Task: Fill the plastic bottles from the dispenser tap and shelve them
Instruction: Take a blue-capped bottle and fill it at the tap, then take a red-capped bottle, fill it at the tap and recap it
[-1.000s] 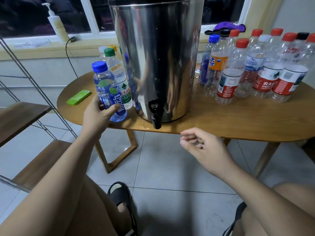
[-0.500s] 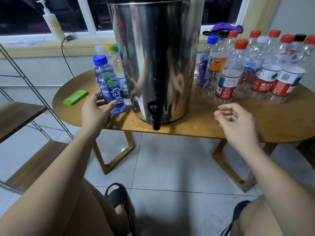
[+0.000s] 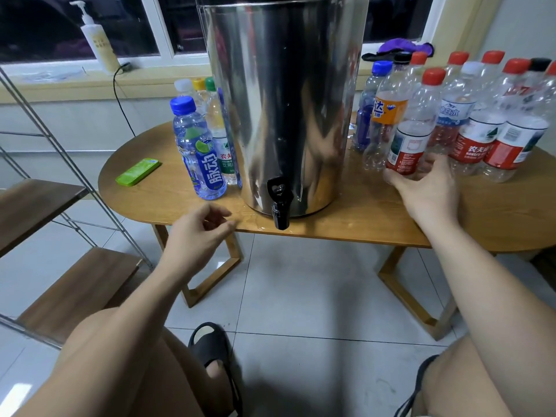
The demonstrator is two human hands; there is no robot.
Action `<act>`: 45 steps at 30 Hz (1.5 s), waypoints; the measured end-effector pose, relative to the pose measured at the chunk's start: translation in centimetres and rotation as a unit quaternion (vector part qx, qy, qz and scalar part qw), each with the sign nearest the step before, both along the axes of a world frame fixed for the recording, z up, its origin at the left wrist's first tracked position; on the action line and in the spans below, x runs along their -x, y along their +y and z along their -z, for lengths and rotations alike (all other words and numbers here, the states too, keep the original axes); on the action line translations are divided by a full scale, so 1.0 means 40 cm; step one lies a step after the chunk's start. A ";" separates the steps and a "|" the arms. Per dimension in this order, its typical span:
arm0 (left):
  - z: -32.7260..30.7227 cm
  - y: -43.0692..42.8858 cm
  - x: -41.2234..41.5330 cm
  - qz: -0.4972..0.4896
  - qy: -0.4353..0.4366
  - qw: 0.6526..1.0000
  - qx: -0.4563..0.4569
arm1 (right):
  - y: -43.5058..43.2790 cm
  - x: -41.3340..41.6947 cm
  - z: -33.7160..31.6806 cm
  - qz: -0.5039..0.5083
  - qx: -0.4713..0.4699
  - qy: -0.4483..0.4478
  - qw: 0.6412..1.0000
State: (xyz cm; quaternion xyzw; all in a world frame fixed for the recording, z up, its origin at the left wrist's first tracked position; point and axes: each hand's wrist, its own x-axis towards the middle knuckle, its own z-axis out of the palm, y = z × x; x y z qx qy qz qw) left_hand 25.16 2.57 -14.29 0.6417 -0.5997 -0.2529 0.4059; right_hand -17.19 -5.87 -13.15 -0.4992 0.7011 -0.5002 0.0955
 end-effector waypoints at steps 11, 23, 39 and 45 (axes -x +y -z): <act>0.059 0.101 0.098 0.115 -0.093 0.989 -0.017 | -0.098 -0.012 -0.033 0.027 0.045 -0.012 0.999; 0.045 0.106 0.117 0.149 -0.105 0.983 -0.015 | -0.025 -0.019 -0.045 0.000 0.047 -0.010 0.999; 0.005 0.129 0.129 0.123 0.034 0.991 0.047 | 0.355 -0.233 -0.028 -0.220 0.038 -0.018 0.975; -0.008 0.135 0.138 0.122 0.127 0.981 0.078 | 0.386 -0.279 0.035 -0.316 -0.069 0.027 0.946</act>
